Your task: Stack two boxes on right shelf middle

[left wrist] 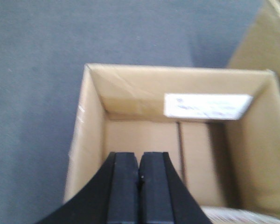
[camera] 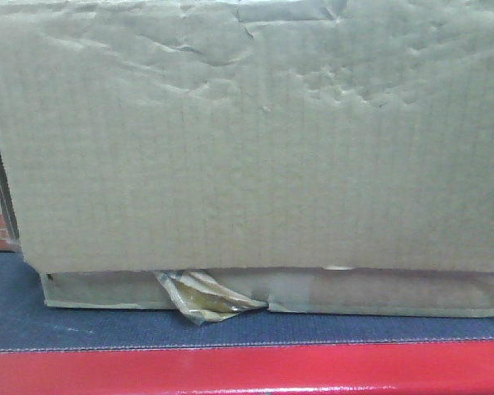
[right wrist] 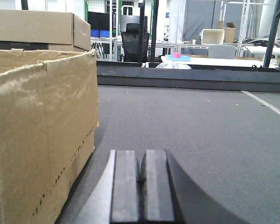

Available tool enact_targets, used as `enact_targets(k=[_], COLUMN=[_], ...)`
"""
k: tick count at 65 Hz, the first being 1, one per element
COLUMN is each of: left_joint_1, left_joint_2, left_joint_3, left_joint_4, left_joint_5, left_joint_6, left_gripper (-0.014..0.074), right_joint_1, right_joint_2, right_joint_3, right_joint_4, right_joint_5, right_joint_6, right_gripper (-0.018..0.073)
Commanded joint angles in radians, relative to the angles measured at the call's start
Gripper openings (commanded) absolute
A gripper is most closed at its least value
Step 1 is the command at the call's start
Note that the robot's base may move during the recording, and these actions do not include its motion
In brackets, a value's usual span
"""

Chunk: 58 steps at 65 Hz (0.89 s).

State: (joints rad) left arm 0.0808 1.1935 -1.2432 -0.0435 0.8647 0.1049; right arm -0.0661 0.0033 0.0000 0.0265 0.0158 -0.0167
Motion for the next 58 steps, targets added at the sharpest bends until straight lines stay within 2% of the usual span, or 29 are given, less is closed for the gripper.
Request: enact_targets(k=[1, 12, 16, 20, 31, 48, 52, 58], left_joint_1=[0.045, 0.168, 0.209, 0.229, 0.235, 0.233, 0.233, 0.231], left_joint_2=[0.053, 0.188, 0.232, 0.270, 0.357, 0.446, 0.465, 0.493], left_joint_3=[-0.058, -0.157, -0.181, -0.208, -0.244, -0.244, -0.244, -0.244], left_joint_4=[-0.045, -0.245, -0.314, -0.344, -0.284, -0.275, -0.275, -0.275], left_joint_5=[0.034, 0.119, 0.123, 0.123, 0.123, 0.130, 0.142, 0.150], left_joint_6=[0.083, 0.249, 0.279, 0.285, 0.287, 0.287, 0.287, 0.287], left_gripper=[-0.0111, -0.0111, -0.0111, -0.0111, -0.0085, 0.0318, 0.0354, 0.0340], right_joint_1=[-0.005, -0.005, -0.005, -0.005, -0.005, -0.005, -0.005, -0.005], right_joint_2=[-0.003, -0.003, -0.003, -0.003, -0.003, -0.003, -0.003, -0.003], right_joint_3=[0.000, 0.000, 0.000, 0.000, 0.000, 0.000, 0.000, 0.000], right_joint_4=[0.002, 0.002, 0.002, 0.002, 0.002, 0.002, 0.002, 0.002], right_joint_5=[-0.023, -0.023, -0.023, -0.023, -0.023, -0.023, -0.023, -0.023], right_joint_6=[-0.001, -0.001, -0.001, -0.001, -0.001, -0.001, -0.001, -0.001], right_gripper=[-0.0160, -0.0160, -0.0160, -0.0160, -0.0160, -0.0160, -0.0160, -0.0160])
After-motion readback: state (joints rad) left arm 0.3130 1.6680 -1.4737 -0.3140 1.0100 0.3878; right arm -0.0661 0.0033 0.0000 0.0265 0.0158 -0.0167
